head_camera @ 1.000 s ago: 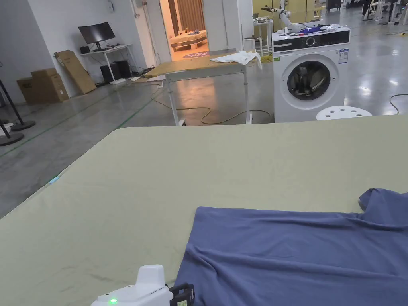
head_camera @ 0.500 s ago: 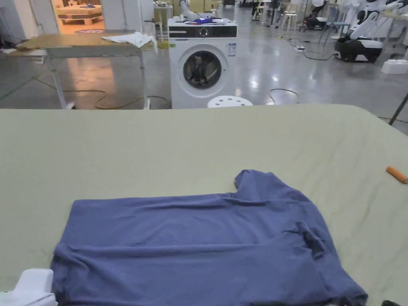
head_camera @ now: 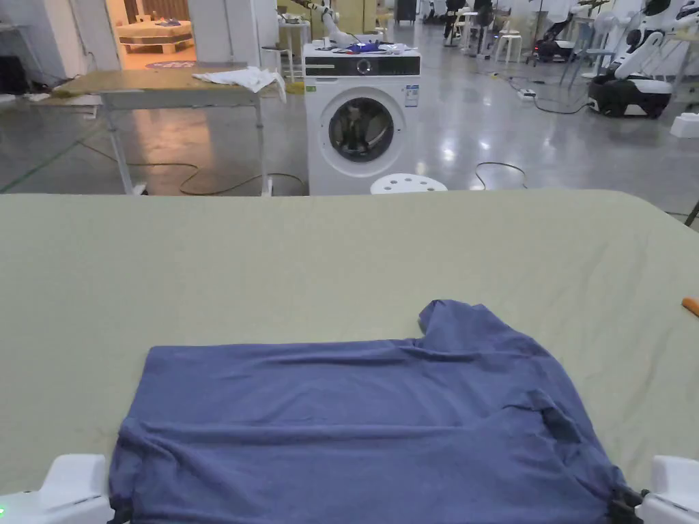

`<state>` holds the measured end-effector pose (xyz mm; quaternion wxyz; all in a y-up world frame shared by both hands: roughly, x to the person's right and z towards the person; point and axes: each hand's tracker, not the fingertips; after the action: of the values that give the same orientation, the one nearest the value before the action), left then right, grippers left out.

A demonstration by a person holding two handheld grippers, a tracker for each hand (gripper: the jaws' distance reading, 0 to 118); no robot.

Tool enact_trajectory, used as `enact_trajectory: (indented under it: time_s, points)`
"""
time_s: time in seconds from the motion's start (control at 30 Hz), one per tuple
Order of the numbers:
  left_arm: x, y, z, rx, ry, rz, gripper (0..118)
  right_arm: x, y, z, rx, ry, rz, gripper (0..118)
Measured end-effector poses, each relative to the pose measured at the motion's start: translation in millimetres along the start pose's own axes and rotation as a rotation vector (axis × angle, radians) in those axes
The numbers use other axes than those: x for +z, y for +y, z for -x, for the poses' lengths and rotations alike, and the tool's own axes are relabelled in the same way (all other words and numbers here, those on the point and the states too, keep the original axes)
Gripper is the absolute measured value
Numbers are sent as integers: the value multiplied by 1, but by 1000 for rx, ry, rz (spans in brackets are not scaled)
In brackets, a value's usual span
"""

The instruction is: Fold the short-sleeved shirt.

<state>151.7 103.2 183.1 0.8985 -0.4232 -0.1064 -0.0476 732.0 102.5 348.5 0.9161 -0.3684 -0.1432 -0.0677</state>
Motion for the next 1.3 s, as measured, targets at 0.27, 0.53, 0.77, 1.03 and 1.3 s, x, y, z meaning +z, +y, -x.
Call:
enact_trajectory:
  time_s: [0.27, 0.53, 0.77, 1.03, 1.3]
  points:
    - [93, -40, 18, 98, -45, -114, 0, 60, -13, -3, -49, -41, -56, 4]
    - [132, -124, 44, 175, -34, -76, 0, 120, -63, 9, -52, -18, -23, 4]
    - [142, -136, 40, 164, 53, -174, 79, 117, -80, 17, -14, -103, 22, 62]
    - [235, -104, 7, 148, 69, -588, 81, 164, -59, 25, -81, 144, -253, 62]
    - [290, -90, -42, -49, 136, -751, 76, 224, -35, 76, 69, 256, -523, 62]
